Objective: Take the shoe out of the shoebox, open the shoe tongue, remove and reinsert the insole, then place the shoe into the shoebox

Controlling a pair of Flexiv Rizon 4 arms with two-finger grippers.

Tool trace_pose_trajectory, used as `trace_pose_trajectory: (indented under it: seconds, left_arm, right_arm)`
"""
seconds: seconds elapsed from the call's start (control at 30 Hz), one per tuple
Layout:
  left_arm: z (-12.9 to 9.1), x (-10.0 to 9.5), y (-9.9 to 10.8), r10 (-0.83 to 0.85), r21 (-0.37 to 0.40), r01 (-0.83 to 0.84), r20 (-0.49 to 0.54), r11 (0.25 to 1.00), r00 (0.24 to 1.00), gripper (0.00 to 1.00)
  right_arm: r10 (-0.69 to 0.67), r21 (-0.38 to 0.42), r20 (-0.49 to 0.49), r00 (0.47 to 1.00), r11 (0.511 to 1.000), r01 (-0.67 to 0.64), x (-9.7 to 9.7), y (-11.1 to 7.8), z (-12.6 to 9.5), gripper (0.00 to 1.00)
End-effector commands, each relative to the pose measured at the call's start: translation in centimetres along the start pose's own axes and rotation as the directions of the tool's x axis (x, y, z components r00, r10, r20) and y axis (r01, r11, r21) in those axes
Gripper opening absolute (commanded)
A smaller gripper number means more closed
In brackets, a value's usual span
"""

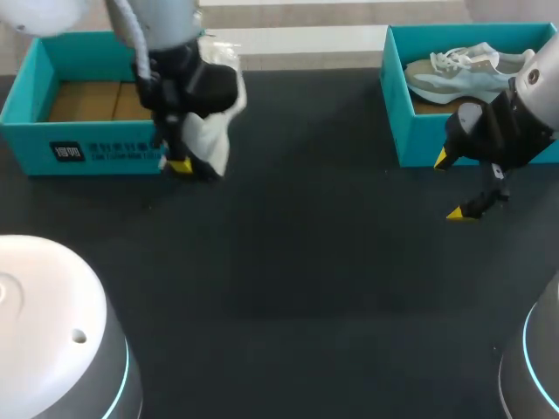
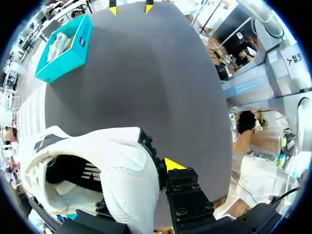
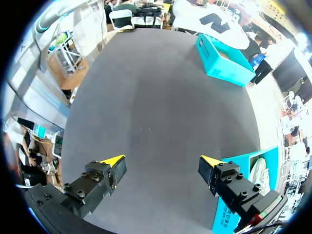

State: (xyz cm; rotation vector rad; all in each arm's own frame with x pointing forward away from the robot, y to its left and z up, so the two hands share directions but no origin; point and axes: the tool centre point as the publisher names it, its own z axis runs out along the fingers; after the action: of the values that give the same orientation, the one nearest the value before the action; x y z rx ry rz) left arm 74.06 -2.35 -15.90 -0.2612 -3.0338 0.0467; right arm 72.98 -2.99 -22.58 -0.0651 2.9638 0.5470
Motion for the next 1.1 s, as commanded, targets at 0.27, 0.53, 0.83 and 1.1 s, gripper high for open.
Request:
trace_pose_trajectory:
  seconds: [0.27, 0.53, 0.83, 1.1]
  left_arm:
    - [-1.6, -1.8, 9.0, -0.036, 0.049, 0.036, -0.008, 0.998, 0.999, 0.00]
    - [-2.3, -3.7, 14.6, -0.086, 0.116, 0.088, -0.023, 0.989, 0.996, 0.00]
    - [-2.7, -6.2, 19.4, -0.132, 0.108, 0.134, -0.025, 0.985, 0.991, 0.00]
    - [-2.0, -7.2, 22.1, -0.124, 0.055, 0.126, -0.050, 0.990, 0.991, 0.00]
  right_arm:
    - [0.000, 0.001, 0.001, 1.000, 1.000, 0.000, 0.0, 0.0, 0.1, 1.00]
    - [0.000, 0.001, 0.001, 1.000, 1.000, 0.000, 0.0, 0.0, 0.1, 1.00]
    - [0.000, 0.001, 0.001, 1.000, 1.000, 0.000, 0.0, 0.0, 0.1, 1.00]
    - [0.000, 0.001, 0.001, 1.000, 1.000, 0.000, 0.0, 0.0, 0.1, 1.00]
